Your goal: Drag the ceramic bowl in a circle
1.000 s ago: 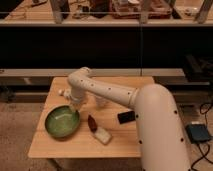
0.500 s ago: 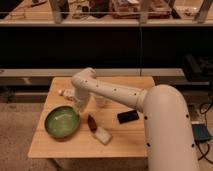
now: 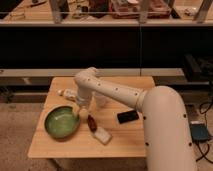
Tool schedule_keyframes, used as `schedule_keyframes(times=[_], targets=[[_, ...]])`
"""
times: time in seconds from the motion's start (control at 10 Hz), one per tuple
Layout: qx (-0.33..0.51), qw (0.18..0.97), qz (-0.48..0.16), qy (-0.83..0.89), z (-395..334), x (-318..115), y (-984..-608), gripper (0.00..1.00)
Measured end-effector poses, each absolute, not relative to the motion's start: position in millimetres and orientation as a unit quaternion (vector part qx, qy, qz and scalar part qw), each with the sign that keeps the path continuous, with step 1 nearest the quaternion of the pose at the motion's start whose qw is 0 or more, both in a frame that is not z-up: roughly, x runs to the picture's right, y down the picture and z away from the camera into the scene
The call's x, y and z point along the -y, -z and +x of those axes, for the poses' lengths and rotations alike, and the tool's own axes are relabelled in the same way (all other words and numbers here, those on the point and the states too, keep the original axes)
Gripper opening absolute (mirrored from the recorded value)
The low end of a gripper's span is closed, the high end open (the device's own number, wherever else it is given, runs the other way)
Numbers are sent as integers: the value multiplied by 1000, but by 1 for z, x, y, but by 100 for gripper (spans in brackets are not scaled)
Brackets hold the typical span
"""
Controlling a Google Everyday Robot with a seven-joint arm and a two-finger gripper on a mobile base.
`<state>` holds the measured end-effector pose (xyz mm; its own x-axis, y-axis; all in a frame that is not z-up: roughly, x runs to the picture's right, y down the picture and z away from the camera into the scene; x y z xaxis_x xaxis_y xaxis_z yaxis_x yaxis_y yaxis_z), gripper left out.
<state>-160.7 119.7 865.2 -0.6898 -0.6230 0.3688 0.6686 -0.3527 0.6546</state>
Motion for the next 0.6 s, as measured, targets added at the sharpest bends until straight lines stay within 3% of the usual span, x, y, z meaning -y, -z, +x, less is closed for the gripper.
schedule_keyframes(times=[0.4, 0.5, 0.6], targets=[[424, 395, 9, 815, -184, -112, -861, 80], [427, 384, 5, 819, -190, -116, -863, 78], [433, 364, -12, 824, -202, -125, -869, 69]])
